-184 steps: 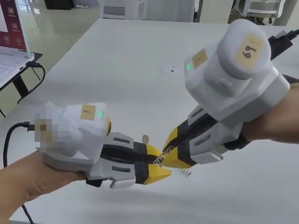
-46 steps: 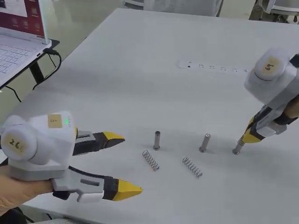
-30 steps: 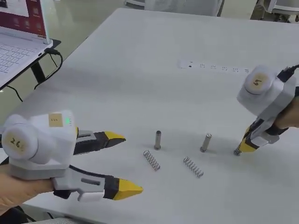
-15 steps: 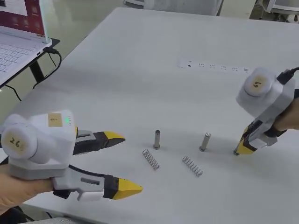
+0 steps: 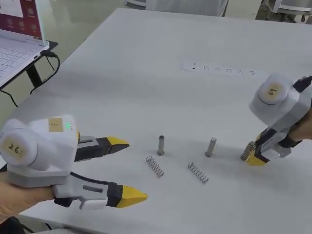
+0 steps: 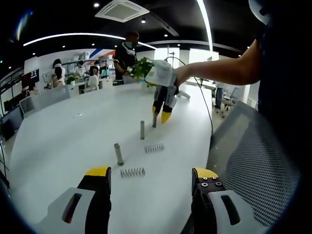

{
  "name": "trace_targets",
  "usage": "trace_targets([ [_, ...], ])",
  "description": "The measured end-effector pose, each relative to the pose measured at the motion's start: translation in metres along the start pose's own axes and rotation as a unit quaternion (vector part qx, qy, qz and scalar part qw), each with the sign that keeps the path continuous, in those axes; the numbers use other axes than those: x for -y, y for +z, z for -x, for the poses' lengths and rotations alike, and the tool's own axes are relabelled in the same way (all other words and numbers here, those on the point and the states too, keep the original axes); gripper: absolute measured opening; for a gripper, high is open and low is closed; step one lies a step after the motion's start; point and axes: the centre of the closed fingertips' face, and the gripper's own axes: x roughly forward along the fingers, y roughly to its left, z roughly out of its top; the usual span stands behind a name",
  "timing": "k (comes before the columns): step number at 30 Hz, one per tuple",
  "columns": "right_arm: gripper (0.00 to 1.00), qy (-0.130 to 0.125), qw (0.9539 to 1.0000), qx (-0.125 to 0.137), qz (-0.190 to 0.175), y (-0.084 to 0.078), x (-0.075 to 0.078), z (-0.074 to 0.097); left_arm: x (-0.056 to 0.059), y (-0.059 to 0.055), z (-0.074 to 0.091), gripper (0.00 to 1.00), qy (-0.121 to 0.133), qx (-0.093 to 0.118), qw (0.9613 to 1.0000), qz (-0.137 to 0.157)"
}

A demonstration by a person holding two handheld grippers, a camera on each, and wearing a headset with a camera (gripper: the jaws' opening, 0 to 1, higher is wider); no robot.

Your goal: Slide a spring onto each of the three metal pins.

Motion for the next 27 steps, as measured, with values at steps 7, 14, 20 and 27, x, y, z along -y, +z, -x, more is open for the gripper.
trace_targets([
  [7, 0.23, 0.000, 0.9998, 0.006, -0.017, -0.007, -0.009, 0.002, 0.000, 0.001, -0.001, 0.63, -0.003, 0.001, 1.0000, -0.001],
  [14, 0.23, 0.004, 0.9997, 0.010, -0.022, -0.009, -0.020, 0.003, 0.000, 0.002, -0.002, 0.63, -0.005, 0.001, 1.0000, -0.003],
  [20, 0.22, 0.016, 0.9992, 0.026, -0.027, -0.002, -0.045, 0.001, 0.001, 0.003, -0.002, 0.63, -0.006, 0.003, 1.0000, -0.003],
  [27, 0.22, 0.024, 0.9986, 0.044, -0.015, 0.015, -0.065, -0.002, 0.003, 0.003, -0.001, 0.62, -0.007, 0.003, 1.0000, -0.004],
])
